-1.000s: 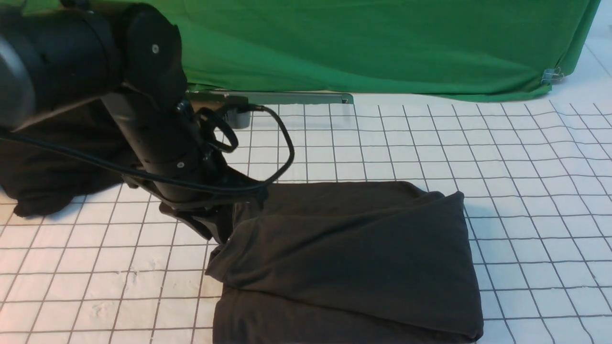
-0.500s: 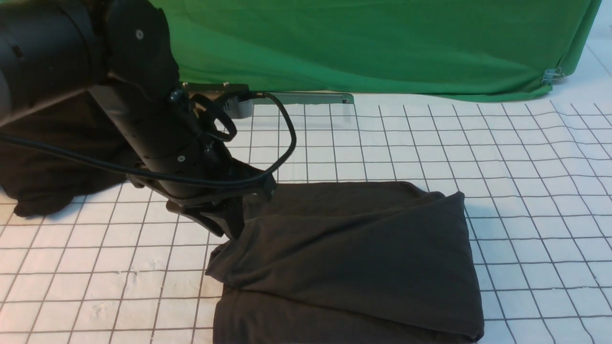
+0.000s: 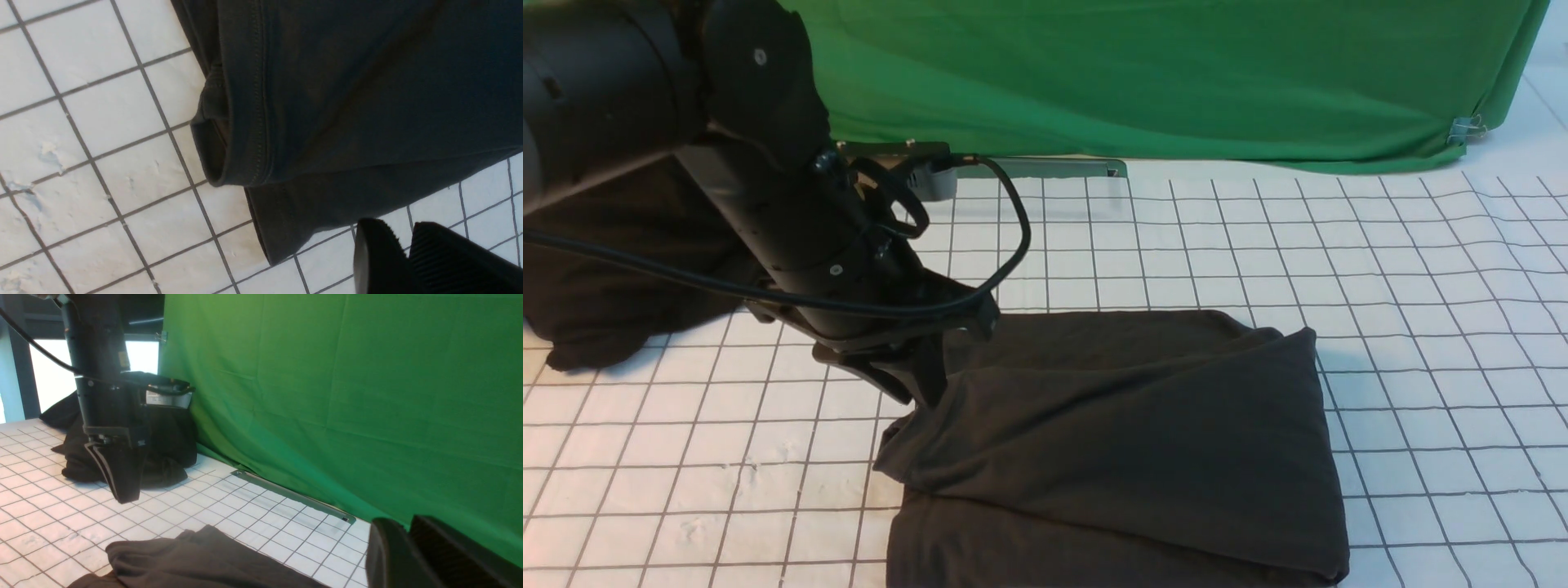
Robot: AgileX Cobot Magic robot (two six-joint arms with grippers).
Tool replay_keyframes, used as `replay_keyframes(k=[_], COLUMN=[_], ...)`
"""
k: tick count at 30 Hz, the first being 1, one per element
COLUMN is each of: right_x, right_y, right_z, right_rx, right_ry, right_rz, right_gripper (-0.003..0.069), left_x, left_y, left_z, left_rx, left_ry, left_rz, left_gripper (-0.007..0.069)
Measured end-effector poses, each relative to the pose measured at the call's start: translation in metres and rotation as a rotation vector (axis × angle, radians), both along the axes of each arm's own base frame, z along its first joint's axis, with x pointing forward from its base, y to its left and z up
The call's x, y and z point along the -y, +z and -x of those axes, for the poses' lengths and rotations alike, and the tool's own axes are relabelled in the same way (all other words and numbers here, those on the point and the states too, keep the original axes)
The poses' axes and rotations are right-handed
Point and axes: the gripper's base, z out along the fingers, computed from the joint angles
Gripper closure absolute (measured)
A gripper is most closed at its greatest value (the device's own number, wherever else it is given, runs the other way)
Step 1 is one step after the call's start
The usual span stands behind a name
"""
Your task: Fold a long-sleeved shirt over a white checkered tablecloth.
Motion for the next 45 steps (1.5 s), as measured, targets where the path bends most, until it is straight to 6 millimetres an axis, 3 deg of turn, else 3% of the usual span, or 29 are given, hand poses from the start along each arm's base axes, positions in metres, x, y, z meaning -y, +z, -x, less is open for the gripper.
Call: replay_keyframes(k=[16,19,28,34,42,45], right_x=[0.002,0.003,0.017,0.022,0.022,0.022], right_y=[0.0,-0.009,-0.083,-0.117,-0.122,-0.122], right_z=[-0.001,-0.006,-0.024,-0.026,-0.026,-0.026], right_rx=[0.002,-0.015,-0.191,-0.27,-0.259,-0.258], right_ry=[-0.054,-0.138,-0.534,-0.611,-0.617,-0.609], right_rz=[-0.001,0.009,0.1,0.136,0.138,0.14], right_gripper=[0.0554,0.0547,0.0535,0.0524,0.0504,0.0496], left_x=[0.002,0.003,0.003,0.003,-0.001,-0.008], left_y=[0.001,0.002,0.003,0.003,0.011,0.029], left_z=[-0.004,-0.006,-0.008,-0.008,-0.002,0.009], left_rx=[0.041,0.06,0.091,0.109,0.124,0.144], left_ry=[0.011,0.015,0.012,-0.035,-0.084,-0.105], left_rz=[0.025,0.033,0.042,0.023,0.006,-0.016], left_gripper=[0.0493,0.0491,0.0483,0.0482,0.0482,0.0482])
